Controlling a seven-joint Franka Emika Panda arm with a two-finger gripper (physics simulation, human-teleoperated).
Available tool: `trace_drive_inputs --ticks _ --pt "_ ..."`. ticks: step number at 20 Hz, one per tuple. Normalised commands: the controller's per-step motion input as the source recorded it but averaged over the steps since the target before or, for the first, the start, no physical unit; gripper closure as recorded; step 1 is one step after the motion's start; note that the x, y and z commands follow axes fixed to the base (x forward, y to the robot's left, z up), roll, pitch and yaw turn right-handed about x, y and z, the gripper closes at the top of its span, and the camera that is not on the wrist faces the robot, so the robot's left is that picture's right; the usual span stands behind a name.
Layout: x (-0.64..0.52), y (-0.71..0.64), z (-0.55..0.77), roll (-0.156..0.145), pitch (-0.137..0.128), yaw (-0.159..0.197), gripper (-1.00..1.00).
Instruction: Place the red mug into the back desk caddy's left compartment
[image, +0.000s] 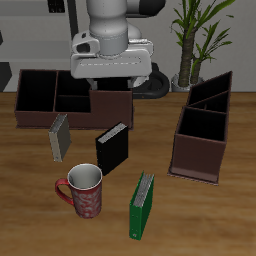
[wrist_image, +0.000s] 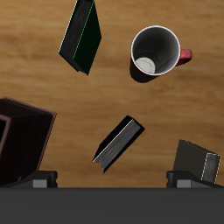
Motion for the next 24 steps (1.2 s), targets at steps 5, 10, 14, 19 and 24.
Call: trace_drive_inputs --ticks 5,10,14,19,24 --pt "0.17 -0.11 0.04 0.003 -0.028 0.053 -1.0" --pt "0.29 -0.22 0.05 0.021 -0.013 0.007 -1.0" --pt "0.24 -0.21 0.05 -0.004 -0.014 0.039 -1.0" --pt "0.27 -0.29 0.03 0.022 -0.021 -0.078 -1.0" --pt "0.14 -0.24 0.03 0.024 -0.076 -0.004 -1.0"
